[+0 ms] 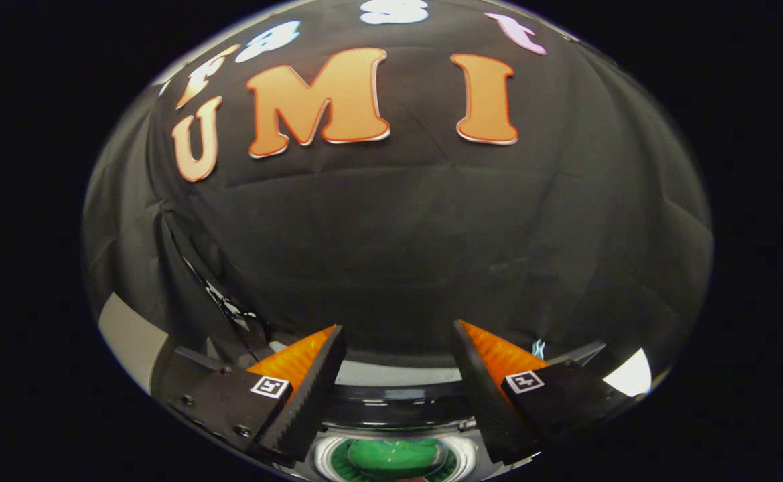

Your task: Put the clothes into the washing machine and then close the washing machine lid.

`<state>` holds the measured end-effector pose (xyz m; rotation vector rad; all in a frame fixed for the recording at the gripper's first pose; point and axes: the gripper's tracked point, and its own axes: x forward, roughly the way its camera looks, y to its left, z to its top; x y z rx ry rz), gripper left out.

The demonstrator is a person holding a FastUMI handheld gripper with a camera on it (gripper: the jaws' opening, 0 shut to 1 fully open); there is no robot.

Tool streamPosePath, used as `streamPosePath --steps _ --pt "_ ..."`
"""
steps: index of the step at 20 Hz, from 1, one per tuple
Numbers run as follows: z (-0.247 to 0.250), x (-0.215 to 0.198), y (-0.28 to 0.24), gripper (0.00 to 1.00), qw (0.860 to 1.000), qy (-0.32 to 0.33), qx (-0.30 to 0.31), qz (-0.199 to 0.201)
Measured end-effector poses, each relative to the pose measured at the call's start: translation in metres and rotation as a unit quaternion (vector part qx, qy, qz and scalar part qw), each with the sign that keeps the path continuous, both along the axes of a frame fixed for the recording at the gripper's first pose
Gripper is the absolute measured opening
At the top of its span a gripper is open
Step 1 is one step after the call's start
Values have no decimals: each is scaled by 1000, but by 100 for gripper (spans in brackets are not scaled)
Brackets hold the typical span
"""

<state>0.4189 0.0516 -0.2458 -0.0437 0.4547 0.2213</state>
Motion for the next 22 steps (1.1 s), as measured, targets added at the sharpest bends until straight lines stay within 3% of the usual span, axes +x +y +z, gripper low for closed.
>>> streamPosePath --steps 16,22 --pt "18 -40 -9 99 1000 -23 16 -2" --pt "20 -73 -16 99 999 -41 16 -6"
